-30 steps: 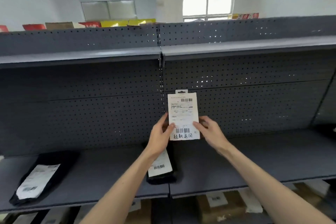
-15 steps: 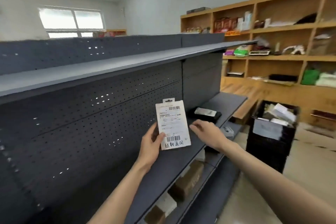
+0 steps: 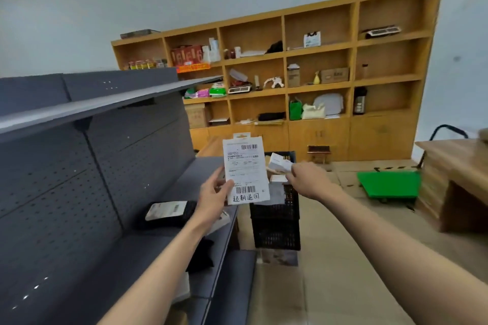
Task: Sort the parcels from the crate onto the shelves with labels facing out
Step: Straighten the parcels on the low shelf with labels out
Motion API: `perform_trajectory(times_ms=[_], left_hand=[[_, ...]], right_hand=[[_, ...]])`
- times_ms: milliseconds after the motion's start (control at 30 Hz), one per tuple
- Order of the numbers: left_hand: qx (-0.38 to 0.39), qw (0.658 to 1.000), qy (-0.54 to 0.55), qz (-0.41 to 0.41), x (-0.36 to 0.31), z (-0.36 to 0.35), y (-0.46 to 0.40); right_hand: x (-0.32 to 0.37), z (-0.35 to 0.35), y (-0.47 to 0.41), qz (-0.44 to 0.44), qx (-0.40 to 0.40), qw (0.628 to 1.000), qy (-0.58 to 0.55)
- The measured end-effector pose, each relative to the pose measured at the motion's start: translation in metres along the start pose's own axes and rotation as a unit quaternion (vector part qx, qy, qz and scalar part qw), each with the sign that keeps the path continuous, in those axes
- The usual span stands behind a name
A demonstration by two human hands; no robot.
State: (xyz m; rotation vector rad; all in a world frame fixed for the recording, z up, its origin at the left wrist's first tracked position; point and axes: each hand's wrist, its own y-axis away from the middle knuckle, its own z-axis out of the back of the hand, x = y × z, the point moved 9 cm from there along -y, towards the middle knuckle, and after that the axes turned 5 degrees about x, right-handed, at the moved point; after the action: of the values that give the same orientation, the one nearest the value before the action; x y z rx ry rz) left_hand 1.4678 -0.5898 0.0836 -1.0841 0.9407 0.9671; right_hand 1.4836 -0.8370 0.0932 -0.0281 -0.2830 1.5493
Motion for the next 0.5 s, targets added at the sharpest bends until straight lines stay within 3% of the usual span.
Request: perform_trajectory(times_ms=[200, 500], left_hand=[[0.033, 0.999, 0.021, 0.009, 0.019, -0.039, -0.107], [0.049, 0.997, 0.057, -0.002, 0.065, -0.054, -0.257]], right_hand=[[-0.061, 0.001, -0.068, -0.063, 0.020, 0.997, 0.025], [-0.073, -0.016, -0.216, -0.061, 0.008, 0.998, 0.003]])
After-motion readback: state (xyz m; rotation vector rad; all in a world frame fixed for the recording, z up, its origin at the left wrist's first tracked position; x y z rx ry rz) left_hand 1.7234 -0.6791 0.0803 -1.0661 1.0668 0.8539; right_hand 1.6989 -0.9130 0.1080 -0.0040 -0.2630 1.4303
